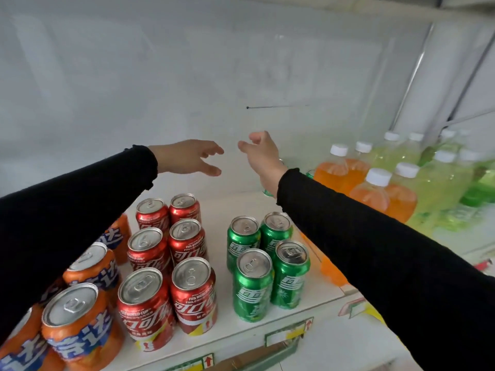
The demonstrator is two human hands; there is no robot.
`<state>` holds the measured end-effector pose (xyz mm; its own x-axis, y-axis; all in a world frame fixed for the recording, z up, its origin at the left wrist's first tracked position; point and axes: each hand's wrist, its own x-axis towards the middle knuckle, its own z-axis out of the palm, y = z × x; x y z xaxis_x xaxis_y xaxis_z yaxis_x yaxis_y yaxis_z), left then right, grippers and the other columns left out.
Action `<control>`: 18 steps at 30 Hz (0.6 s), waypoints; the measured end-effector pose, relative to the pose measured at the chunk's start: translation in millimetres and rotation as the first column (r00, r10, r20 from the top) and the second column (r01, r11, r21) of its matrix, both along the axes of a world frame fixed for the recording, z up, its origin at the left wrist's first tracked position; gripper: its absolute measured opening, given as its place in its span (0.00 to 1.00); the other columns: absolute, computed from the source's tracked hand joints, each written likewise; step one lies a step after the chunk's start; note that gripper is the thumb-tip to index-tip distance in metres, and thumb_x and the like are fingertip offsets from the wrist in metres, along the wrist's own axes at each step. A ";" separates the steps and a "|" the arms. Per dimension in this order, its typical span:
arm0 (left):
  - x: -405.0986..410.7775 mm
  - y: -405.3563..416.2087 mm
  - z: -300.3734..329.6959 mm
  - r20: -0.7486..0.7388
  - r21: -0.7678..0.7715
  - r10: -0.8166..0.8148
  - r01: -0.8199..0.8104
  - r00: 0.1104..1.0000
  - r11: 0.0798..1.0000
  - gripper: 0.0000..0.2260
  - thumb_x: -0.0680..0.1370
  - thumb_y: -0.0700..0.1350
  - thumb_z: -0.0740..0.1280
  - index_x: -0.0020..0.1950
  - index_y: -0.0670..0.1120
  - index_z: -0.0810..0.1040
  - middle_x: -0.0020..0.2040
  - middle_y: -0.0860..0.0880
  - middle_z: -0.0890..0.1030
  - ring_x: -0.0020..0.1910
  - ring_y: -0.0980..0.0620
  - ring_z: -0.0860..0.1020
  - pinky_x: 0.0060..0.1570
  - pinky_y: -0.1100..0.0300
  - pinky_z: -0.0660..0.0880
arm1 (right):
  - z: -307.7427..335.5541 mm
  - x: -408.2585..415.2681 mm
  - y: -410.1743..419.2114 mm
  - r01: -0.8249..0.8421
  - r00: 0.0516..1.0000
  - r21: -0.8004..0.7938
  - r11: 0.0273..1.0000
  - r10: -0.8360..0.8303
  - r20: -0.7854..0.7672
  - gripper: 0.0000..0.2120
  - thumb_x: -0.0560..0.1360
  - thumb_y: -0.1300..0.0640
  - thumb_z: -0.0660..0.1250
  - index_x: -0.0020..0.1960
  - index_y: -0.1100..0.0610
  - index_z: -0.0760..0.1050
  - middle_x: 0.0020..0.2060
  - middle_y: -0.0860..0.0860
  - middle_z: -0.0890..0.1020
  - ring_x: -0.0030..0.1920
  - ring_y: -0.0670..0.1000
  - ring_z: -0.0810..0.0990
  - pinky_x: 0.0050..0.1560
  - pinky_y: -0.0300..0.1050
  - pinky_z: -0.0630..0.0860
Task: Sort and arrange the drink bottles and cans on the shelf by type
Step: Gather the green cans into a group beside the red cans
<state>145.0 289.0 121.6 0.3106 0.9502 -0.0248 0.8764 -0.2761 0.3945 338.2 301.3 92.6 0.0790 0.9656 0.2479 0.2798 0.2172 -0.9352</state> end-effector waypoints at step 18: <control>129.7 119.0 -54.1 -0.184 0.022 -0.276 0.284 0.943 0.958 0.27 0.77 0.44 0.71 0.74 0.49 0.67 0.69 0.44 0.72 0.66 0.41 0.75 0.63 0.47 0.72 | -40.0 74.6 49.2 0.563 0.817 -0.207 0.800 -0.576 -0.002 0.26 0.84 0.60 0.57 0.78 0.68 0.54 0.74 0.66 0.65 0.73 0.63 0.66 0.70 0.52 0.62</control>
